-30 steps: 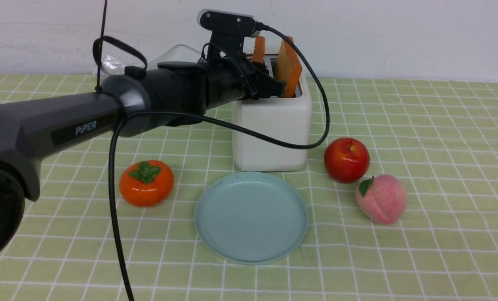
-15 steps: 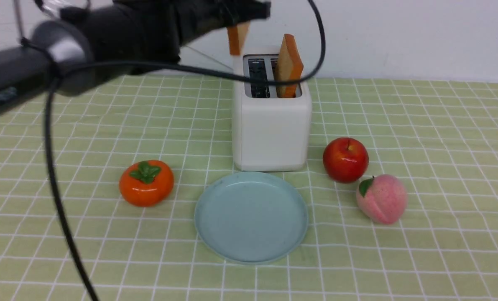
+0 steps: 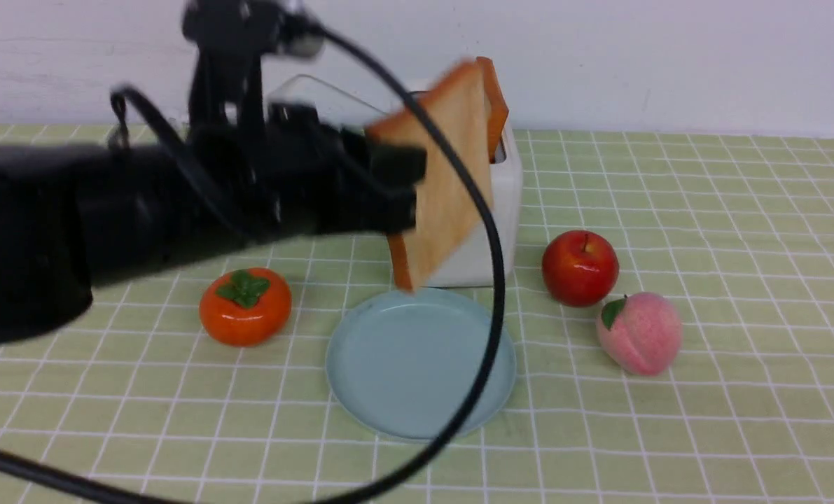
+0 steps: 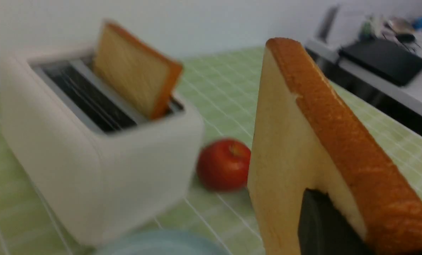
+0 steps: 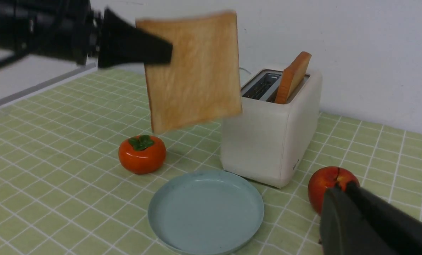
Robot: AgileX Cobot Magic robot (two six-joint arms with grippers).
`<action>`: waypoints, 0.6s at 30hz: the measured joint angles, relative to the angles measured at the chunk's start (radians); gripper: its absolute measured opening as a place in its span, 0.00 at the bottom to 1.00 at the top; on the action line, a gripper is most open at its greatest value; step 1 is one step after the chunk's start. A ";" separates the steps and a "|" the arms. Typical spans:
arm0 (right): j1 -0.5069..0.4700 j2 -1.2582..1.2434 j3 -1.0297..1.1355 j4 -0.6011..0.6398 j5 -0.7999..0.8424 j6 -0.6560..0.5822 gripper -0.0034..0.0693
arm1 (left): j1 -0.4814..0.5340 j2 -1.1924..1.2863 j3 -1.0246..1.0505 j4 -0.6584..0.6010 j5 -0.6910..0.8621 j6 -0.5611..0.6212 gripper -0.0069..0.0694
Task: Take toasted bread from bread machine on green coffee tablecloth place on plate.
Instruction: 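Place the slice of bread on the plate with the left gripper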
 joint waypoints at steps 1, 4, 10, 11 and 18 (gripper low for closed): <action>0.000 0.000 0.000 0.001 0.001 0.000 0.06 | 0.000 0.017 0.015 0.003 0.015 -0.028 0.21; 0.000 0.000 0.000 0.008 0.019 0.000 0.06 | 0.000 0.068 0.024 0.006 0.029 -0.109 0.21; 0.000 0.000 0.000 0.009 0.042 -0.001 0.07 | 0.000 0.207 -0.003 0.005 0.026 -0.199 0.21; 0.000 0.000 0.000 0.009 0.042 -0.001 0.07 | 0.000 0.220 -0.003 0.005 0.025 -0.206 0.21; 0.000 0.000 0.000 0.009 0.046 -0.001 0.07 | 0.000 0.308 -0.003 0.005 -0.011 -0.213 0.21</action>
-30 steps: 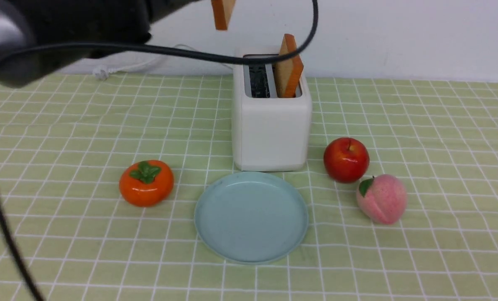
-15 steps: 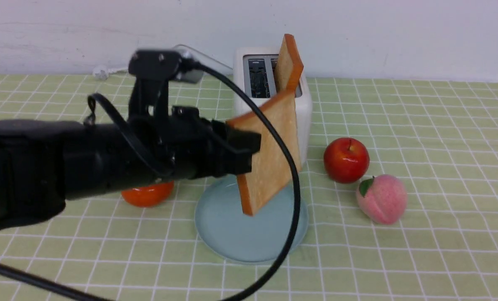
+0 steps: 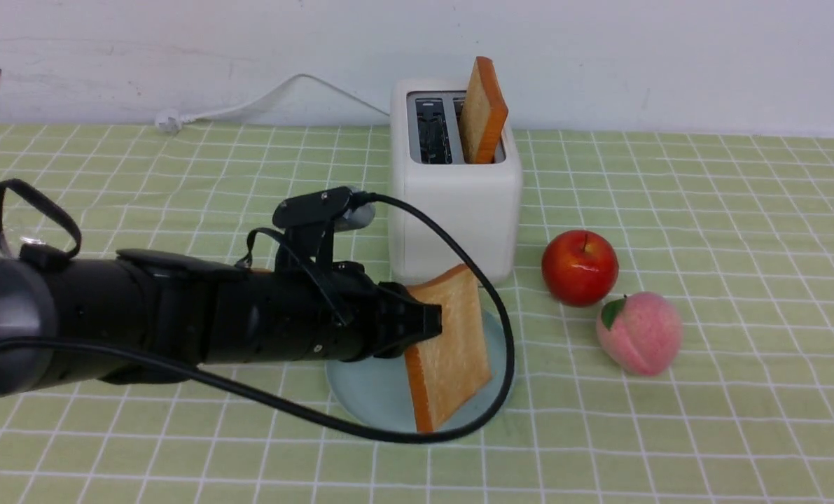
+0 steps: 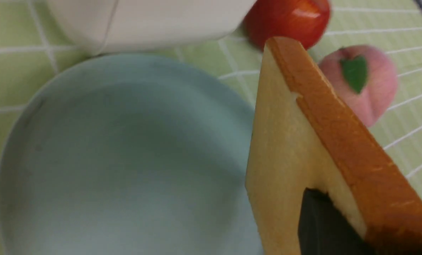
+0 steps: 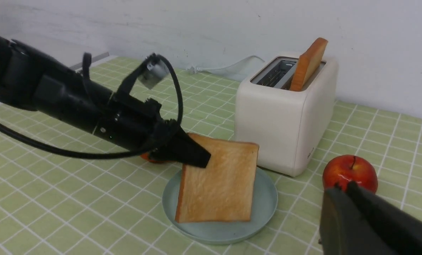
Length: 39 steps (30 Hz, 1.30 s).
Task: Take toasted bread from bread machine on green coffee tablecloth place on plate.
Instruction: 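Place the slice of bread on the plate with the left gripper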
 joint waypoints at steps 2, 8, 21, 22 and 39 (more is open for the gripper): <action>0.000 0.000 0.000 0.000 0.001 0.000 0.08 | 0.000 0.014 -0.004 -0.005 -0.024 0.000 0.21; 0.000 0.000 0.000 0.000 0.014 0.000 0.08 | 0.000 0.028 -0.008 -0.010 -0.135 0.000 0.28; 0.000 0.000 0.000 0.000 0.021 0.000 0.10 | 0.000 -0.111 -0.008 -0.014 -0.257 0.000 0.82; 0.000 0.000 0.000 0.000 0.021 0.000 0.10 | 0.000 -0.141 -0.008 -0.015 -0.300 0.004 0.85; 0.000 0.180 -0.089 -0.002 0.092 0.000 0.10 | 0.000 -0.747 0.209 -0.025 -0.210 0.068 0.22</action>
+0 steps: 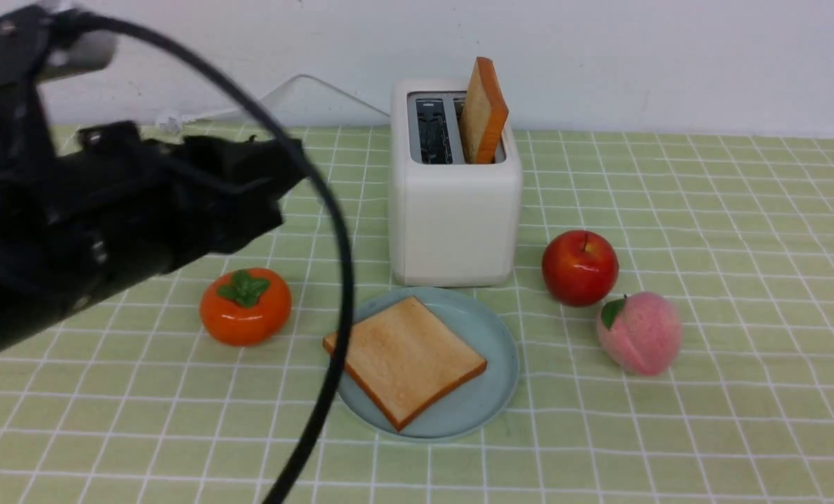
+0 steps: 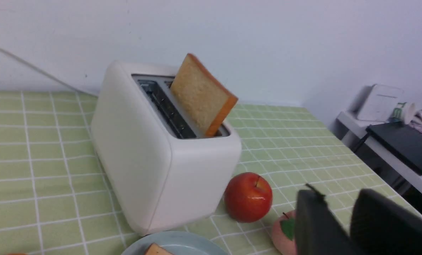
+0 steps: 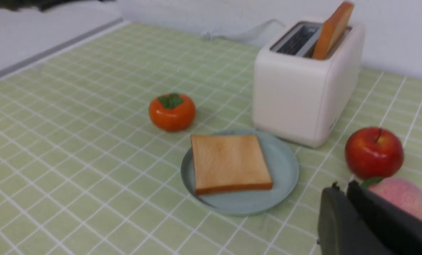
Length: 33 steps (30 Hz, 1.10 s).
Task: Take toasted bread from bread machine on green coffee tablecloth place on plate.
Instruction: 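Grasp the toast slice in the toaster and pull it up out of the slot with the right gripper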
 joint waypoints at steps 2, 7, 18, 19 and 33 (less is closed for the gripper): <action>0.000 0.056 -0.026 -0.001 0.009 -0.001 0.10 | 0.000 -0.070 0.042 0.002 0.023 0.017 0.12; 0.000 0.313 -0.157 -0.002 0.033 -0.001 0.10 | 0.000 -0.333 0.250 0.014 0.076 0.041 0.07; 0.050 0.733 -0.419 0.009 0.024 -0.001 0.10 | 0.000 -0.628 0.464 0.019 0.056 0.054 0.07; 0.085 0.763 -0.448 0.009 0.012 -0.001 0.10 | 0.000 -0.632 0.467 0.019 0.048 0.061 0.07; 0.213 1.090 -0.817 -0.189 -0.116 0.145 0.16 | 0.000 -0.636 0.471 0.019 0.050 0.106 0.07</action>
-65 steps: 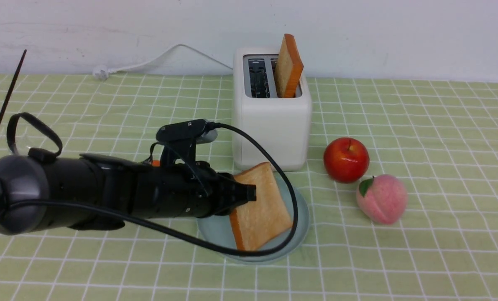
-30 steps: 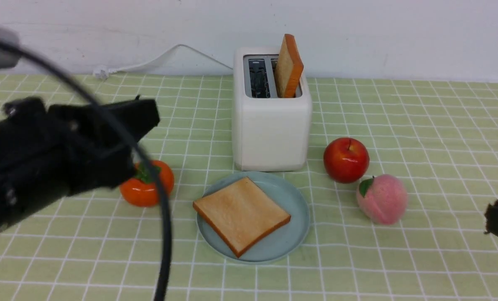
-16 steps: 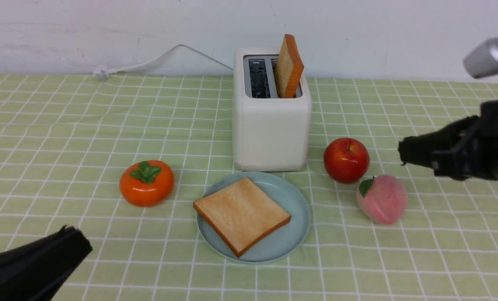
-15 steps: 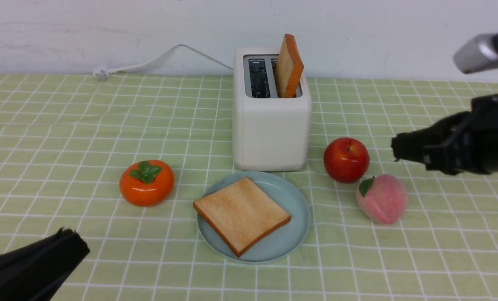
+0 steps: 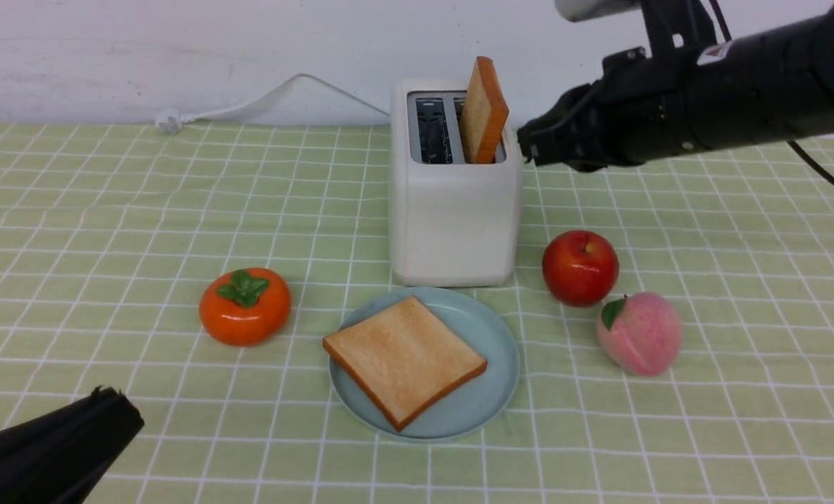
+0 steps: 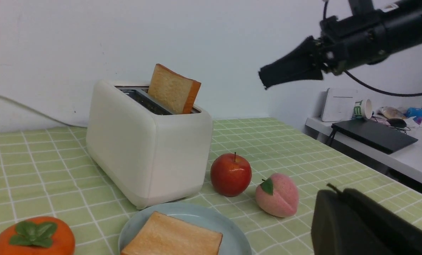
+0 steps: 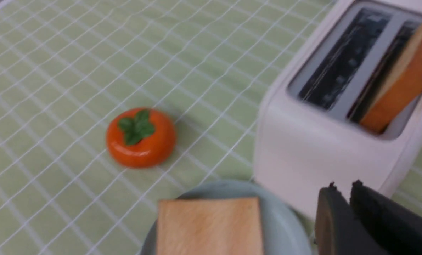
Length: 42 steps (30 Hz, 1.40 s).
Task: Take toasted bread from bread machine on green coffee tablecloth place on plate.
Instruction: 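Grasp the toast slice in the toaster and pull it up out of the slot with the right gripper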
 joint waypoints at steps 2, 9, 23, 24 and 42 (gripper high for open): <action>0.000 0.033 -0.037 -0.018 -0.021 0.010 0.20 | 0.000 0.000 0.000 0.000 0.003 0.000 0.07; -0.007 0.153 -0.099 -0.021 -0.221 0.020 0.47 | 0.000 0.000 0.000 0.000 0.003 0.000 0.07; -0.012 0.439 -0.277 0.019 -0.440 0.035 0.71 | 0.000 0.000 0.000 -0.001 0.003 0.003 0.07; -0.013 0.448 -0.282 0.019 -0.443 0.035 0.70 | 0.000 0.000 0.000 -0.001 0.003 0.003 0.07; -0.015 0.485 -0.294 0.034 -0.462 0.039 0.24 | 0.000 0.000 0.000 -0.001 0.002 0.003 0.07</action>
